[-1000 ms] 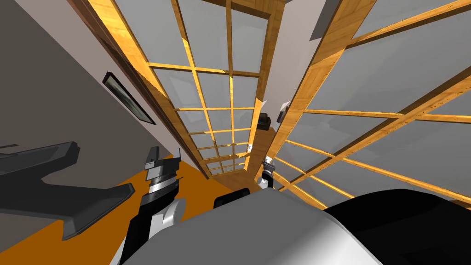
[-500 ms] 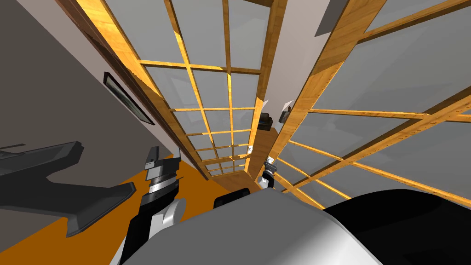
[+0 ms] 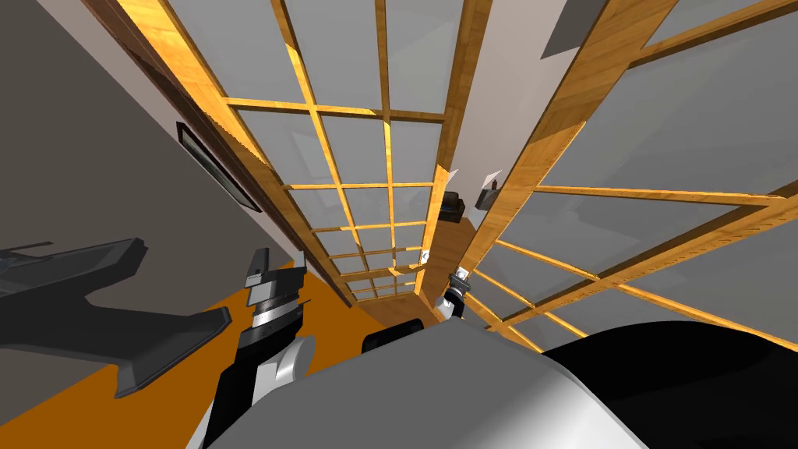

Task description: Push the door open

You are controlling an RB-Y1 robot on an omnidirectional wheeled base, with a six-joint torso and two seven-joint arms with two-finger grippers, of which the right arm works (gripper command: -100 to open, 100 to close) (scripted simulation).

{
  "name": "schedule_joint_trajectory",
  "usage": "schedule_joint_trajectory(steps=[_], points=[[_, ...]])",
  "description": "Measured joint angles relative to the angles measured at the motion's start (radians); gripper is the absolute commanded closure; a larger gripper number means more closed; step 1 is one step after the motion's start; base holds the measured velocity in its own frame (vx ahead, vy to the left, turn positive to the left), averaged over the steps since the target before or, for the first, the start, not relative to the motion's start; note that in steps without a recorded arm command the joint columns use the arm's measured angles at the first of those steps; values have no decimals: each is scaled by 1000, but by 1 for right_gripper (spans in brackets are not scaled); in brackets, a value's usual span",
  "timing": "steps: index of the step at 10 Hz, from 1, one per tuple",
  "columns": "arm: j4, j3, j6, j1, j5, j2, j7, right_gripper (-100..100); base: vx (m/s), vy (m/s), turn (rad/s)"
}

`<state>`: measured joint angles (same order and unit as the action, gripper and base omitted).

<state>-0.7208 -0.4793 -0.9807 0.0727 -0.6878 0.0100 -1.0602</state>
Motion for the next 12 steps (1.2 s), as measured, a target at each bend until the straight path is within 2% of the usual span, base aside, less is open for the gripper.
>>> schedule_joint_trajectory(steps=[2, 4, 5, 6, 7, 8, 9, 10, 12], points=[[12, -27, -11, 12, -18, -9, 13, 100, 78, -58, 50], [-12, -53, -10, 5, -37, -30, 37, 100, 72, -72, 48], [-9, -67, -12, 13, -45, -33, 46, 100, 62, -57, 32], [19, -78, -27, 31, -52, -28, 47, 100, 94, -72, 83], [17, -97, -32, 34, -65, -37, 55, 100, 123, -71, 67], [35, -113, -45, 42, -75, -40, 57, 100, 52, -30, 4], [37, -116, -50, 42, -77, -40, 57, 100, -20, -56, 190], [-1, -120, -40, 20, -95, -44, 71, 100, -35, -85, 103], [26, -122, -54, 36, -107, -31, 74, 100, -1, -62, 60]])
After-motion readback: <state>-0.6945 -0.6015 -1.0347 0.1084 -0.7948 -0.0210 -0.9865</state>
